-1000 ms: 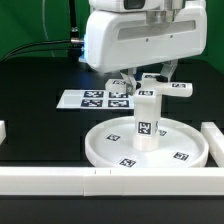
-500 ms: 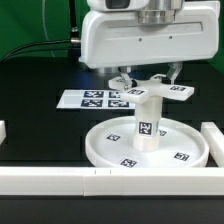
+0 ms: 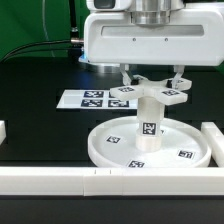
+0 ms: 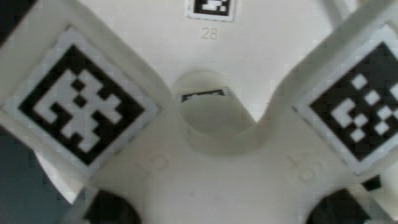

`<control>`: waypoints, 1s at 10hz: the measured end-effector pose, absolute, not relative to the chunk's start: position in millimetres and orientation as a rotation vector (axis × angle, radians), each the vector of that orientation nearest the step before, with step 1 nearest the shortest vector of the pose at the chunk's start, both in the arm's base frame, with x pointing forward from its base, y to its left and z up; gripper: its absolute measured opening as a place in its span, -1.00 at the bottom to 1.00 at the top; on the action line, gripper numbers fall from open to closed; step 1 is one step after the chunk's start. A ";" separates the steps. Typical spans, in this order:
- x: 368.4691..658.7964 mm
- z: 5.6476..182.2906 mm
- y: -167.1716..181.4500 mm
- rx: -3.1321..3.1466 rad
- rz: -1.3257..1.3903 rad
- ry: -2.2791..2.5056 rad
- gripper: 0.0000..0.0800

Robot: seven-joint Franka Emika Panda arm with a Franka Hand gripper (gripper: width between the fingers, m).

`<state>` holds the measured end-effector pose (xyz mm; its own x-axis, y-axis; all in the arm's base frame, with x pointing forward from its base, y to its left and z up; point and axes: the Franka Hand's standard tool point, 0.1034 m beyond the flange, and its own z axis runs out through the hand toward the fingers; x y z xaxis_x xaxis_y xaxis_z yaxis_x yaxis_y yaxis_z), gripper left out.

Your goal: Assemble round table

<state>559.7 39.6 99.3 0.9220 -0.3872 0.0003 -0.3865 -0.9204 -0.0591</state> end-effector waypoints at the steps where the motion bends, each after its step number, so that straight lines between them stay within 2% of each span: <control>1: 559.7 99.3 39.6 -3.005 -0.016 0.690 0.11; 10: 558.8 98.5 38.8 -2.338 -0.046 1.850 0.11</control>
Offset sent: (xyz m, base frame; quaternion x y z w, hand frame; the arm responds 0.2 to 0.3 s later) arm -0.0134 -0.0087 -0.0119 0.0022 -0.0002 0.2841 0.9588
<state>558.8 38.8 98.5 0.2346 -0.9692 -0.0744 -0.9643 -0.2224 -0.1437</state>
